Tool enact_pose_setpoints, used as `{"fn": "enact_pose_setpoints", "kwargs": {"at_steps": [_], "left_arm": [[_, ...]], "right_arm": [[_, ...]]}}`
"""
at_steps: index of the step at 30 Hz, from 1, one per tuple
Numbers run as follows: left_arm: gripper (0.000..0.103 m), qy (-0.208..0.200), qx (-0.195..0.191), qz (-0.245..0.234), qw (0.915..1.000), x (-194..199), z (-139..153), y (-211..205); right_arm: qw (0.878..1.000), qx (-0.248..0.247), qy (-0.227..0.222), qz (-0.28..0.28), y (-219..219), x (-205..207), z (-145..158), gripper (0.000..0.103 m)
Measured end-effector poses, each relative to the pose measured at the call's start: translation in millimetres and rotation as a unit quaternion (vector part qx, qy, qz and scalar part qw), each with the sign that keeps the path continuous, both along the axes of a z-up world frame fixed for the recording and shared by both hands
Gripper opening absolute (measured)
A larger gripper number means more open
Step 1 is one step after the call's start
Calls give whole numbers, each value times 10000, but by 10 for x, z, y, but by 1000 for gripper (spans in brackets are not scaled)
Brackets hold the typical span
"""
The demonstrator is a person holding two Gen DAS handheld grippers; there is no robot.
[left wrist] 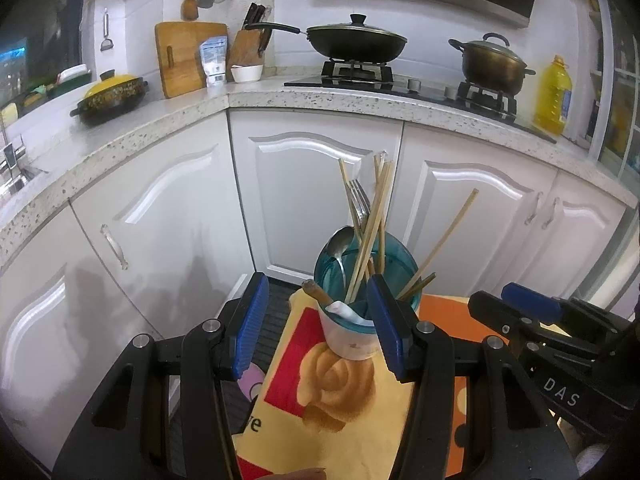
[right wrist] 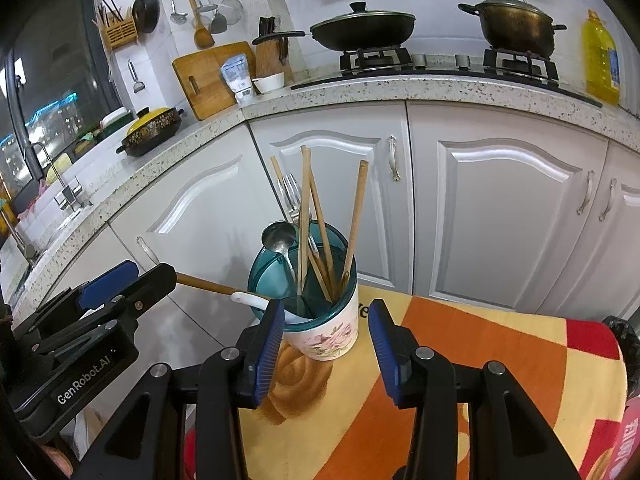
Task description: Organize utensils
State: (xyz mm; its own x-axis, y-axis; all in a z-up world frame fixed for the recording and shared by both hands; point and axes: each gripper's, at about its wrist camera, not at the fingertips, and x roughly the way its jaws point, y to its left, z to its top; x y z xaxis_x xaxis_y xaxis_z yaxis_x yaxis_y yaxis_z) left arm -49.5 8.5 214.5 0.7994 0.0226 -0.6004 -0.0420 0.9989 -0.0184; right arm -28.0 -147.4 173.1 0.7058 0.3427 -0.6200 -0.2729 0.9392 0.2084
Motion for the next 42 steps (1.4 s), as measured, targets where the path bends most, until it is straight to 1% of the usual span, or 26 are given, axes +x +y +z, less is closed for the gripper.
{"fn": "enact_pose_setpoints", "kwargs": {"at_steps": [19, 29, 42], "left_arm": [[51, -38, 30, 35, 10000, -17, -20, 22], [51, 21, 23, 49, 10000, -60, -59, 29], [51, -13, 44, 45, 10000, -66, -27, 46]], "right_arm": [[9999, -110, -42, 58, 44, -8, -15, 43], [9999, -150, -2, 74, 55, -3, -33, 43], [9998, -160, -6, 126, 93, 17, -13, 45]]}}
